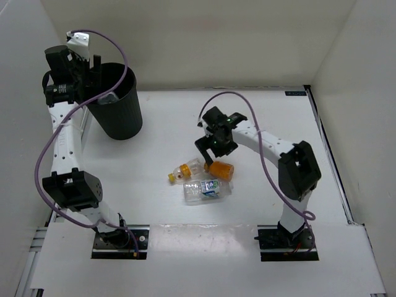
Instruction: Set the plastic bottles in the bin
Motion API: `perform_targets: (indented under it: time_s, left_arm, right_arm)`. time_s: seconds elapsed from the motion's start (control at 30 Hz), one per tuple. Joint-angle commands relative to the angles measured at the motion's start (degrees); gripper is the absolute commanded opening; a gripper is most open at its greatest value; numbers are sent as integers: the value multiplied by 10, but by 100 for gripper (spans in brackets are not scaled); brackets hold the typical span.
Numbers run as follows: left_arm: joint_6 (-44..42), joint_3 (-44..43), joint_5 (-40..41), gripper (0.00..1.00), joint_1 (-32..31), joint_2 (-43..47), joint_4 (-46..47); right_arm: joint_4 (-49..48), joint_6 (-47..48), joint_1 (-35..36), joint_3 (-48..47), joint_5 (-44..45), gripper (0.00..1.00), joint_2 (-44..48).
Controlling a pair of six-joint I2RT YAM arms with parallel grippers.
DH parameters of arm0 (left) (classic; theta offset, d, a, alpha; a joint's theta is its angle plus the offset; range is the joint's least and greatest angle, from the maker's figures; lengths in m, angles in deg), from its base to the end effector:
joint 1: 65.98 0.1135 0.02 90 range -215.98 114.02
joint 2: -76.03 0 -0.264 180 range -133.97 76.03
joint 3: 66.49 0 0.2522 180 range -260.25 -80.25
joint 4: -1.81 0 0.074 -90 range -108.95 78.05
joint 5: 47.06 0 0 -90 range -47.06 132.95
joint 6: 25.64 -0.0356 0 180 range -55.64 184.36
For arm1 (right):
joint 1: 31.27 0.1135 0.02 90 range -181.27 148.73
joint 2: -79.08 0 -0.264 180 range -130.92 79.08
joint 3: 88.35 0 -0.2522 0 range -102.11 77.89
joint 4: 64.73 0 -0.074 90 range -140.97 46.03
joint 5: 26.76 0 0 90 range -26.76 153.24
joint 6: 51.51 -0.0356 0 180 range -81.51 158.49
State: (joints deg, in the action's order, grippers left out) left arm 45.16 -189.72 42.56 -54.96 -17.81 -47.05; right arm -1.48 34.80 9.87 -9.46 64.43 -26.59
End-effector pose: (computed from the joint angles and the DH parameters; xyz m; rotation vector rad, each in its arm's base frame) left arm 0.3541 0.0687 0.4641 0.1419 1.9208 0.3489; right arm 0.2898 0.2521 0.2462 -0.8839 2.6253 0.1805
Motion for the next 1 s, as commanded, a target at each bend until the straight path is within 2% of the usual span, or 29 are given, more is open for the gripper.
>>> perform_targets:
  time_s: [0.0,0.33,0.4,0.43,0.47,0.57,0.63,0.67,0.8,0.97]
  left_arm:
    - [3,14,2,100,-3,51,2]
    - [4,101,-66,100,-8,162,-3]
    - [4,115,-83,100,-8,173,-3]
    - [4,128,-83,100,-8,182,-9]
    - [4,134,-88,100,-8,182,-9]
    - [4,149,-88,100,-8,187,-14]
    - [9,155,-88,100,-8,187,-19]
    - [9,155,-95,100,-8,187,-26]
    - [9,142,-135,100,-8,187,-57]
    - [-4,112,-243,100,-20,182,-112]
  right_arm:
    - [45,33,6,-25,51,100,-22]
    - [45,39,11,-5,78,100,-73]
    - [45,33,11,6,67,93,-80]
    - [39,33,11,16,59,88,-80]
    - [39,33,11,17,59,76,-86]
    - [33,28,11,24,59,60,-97]
    - [33,22,11,24,53,36,-97]
    - [28,22,11,18,53,20,-90]
    - [23,3,-2,-15,53,0,-63]
    - [12,-45,-54,-70,22,0,-12]
